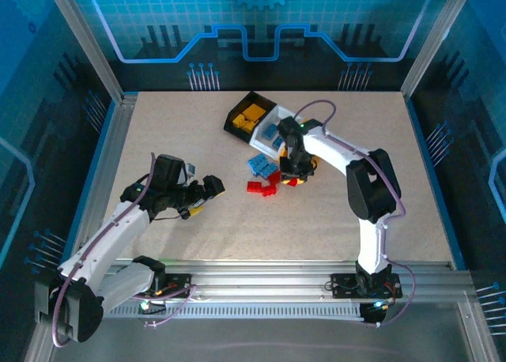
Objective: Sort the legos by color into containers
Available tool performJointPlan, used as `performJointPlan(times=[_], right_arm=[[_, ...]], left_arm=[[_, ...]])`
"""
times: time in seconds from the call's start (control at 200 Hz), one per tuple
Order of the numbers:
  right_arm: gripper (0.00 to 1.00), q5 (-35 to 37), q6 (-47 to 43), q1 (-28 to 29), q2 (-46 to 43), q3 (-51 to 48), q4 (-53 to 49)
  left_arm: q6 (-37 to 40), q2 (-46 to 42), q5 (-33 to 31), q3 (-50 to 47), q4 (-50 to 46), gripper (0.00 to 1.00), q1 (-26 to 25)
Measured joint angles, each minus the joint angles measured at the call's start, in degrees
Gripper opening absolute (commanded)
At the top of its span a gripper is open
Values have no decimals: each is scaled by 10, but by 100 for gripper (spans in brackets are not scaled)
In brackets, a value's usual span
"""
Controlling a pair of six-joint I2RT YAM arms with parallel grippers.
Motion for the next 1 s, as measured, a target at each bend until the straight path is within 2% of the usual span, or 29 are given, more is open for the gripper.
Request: performJointPlan(times=[0.2, 0.36, 0.585, 0.73, 0.84, 0.945, 1.0], right_arm=[[31, -5, -14, -61, 1, 116, -14], [31, -5, -24, -100, 44, 197, -22], [31, 11, -39, -112, 128, 220, -38], [32, 27, -49, -112, 138, 207, -44], [40, 38, -55, -112, 132, 182, -40], [58, 45, -58, -113, 122, 151, -45], [64, 49, -56, -115, 112, 142, -49]], left_arm=[[14, 17, -2, 18, -21, 99, -9], [14, 17, -2, 21, -33, 99, -12], [27, 17, -7, 32, -62, 99, -15], [30, 16, -10, 35, -68, 99, -15], [32, 19, -10, 37, -67, 99, -16], [43, 44, -11, 48, -67, 99, -26], [49, 65, -13, 61, -67, 99, -35]])
